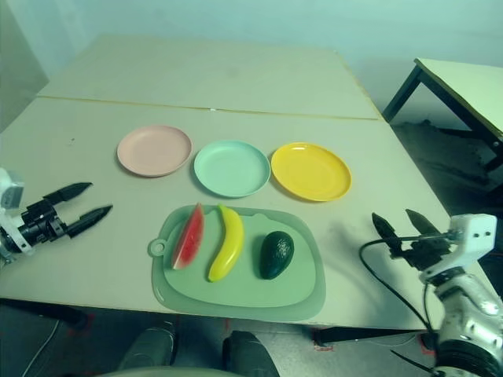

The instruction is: Place the fruits into color-matched plates.

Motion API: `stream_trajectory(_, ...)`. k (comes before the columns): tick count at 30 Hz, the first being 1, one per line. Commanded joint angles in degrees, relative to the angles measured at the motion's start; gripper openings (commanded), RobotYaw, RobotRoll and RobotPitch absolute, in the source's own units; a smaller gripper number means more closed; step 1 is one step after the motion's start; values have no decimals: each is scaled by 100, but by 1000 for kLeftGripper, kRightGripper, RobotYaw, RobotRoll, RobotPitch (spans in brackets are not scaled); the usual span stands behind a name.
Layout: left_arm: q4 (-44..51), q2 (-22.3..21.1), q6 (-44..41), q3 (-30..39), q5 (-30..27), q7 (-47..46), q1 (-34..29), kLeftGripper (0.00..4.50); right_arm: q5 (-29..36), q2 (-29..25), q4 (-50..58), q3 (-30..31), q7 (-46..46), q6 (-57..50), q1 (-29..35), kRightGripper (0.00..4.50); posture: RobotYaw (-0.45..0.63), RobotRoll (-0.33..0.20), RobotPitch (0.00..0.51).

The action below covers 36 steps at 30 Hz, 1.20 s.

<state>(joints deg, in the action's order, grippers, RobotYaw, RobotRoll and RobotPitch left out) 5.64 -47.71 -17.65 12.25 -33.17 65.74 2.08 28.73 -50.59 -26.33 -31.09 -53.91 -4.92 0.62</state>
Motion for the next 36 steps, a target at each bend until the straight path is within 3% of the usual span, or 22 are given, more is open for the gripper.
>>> stream_trajectory(1, -144, -326, 198, -221, 161, 743, 37, 4500, -12, -693, 1414, 267, -854, -414, 379, 4456, -53, 0, 53)
stream_trajectory(3, -284, -436, 329, -250, 196, 1008, 118, 4500, 17, -1272, 2088, 294, -1075, -1161, 640, 4456, -55, 0, 49)
stream_trajectory(8, -437, -419, 419, -231, 167, 1264, 366, 4500, 49, -2411, 3123, -370, -1918, -2227, 1167, 4456, -89, 0, 54)
stream_trajectory(11, -532, -361, 505, -310, 218, 1381, 437, 4500, 61, -2893, 3700, -67, -2032, -2435, 807, 4456, -85, 0, 55)
stream_trajectory(13, -599, -348, 599, -382, 307, 1446, 470, 4500, -168, -3112, 3960, 808, -1966, -1986, 36, 4456, -77, 0, 56)
stream_trajectory(15, -646, -336, 642, -426, 357, 1462, 527, 4500, -744, -2985, 4201, 2052, -2038, -1412, -1254, 4456, -68, 0, 58)
stream_trajectory(18, -701, -342, 654, -396, 363, 1437, 547, 4500, -1952, -1918, 4193, 3836, -2529, -451, -3271, 4456, -39, 0, 64)
stream_trajectory(20, -694, -356, 657, -385, 374, 1431, 527, 4500, -2328, -1432, 4096, 4474, -2856, -34, -3930, 4456, -14, 0, 71)
stream_trajectory(24, -607, -388, 802, -318, 460, 1382, 350, 4500, -2693, -843, 3939, 5320, -3596, 1001, -4371, 4456, 15, 0, 77)
stream_trajectory(31, -28, -271, 516, -192, 205, 1060, 58, 4500, -2846, -1227, 3572, 6298, -3859, 1939, -4568, 4456, 59, 0, 83)
stream_trajectory(36, 200, -235, 401, -233, 140, 908, 21, 4500, -3037, -1004, 3227, 6601, -3859, 2286, -4712, 4456, 69, 0, 87)
